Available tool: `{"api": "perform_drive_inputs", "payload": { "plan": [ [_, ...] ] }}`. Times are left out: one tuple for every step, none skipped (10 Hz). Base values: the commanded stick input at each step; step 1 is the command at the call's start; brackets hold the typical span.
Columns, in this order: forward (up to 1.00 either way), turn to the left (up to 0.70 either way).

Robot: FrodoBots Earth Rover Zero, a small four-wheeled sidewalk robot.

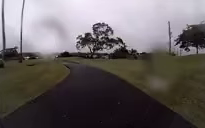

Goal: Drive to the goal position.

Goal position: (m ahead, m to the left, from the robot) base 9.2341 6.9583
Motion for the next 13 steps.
{"api": "perform_drive_inputs", "payload": {
  "plan": [
    [0.85,-0.06],
    [0.85,-0.33],
    [0.85,-0.34],
    [0.85,-0.33],
    [0.85,-0.22],
    [0.85,-0.02],
    [0.85,0.0],
    [0.85,0.0],
    [0.85,0.0],
    [0.85,0.0],
    [0.85,0.0],
    [0.85,0.0],
    [0.85,0.0]
  ]
}}
